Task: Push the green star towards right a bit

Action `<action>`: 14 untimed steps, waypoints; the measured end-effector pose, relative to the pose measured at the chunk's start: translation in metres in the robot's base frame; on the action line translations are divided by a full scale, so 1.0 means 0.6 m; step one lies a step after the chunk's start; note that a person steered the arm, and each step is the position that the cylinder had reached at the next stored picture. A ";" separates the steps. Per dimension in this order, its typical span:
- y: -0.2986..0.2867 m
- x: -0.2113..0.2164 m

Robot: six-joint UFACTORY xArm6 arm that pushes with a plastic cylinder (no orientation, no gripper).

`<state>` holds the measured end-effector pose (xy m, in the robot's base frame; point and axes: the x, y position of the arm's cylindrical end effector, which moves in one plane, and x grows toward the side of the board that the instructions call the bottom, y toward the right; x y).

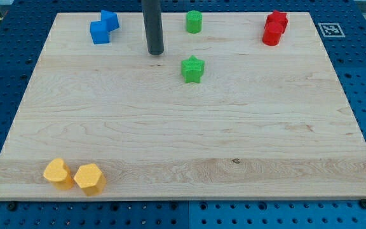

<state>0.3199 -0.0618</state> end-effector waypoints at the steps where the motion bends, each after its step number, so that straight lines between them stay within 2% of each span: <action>1: -0.001 0.002; 4: 0.041 0.074; 7: 0.108 0.108; 9: 0.136 0.165; 12: 0.249 0.175; 14: 0.211 0.150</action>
<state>0.4097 0.0650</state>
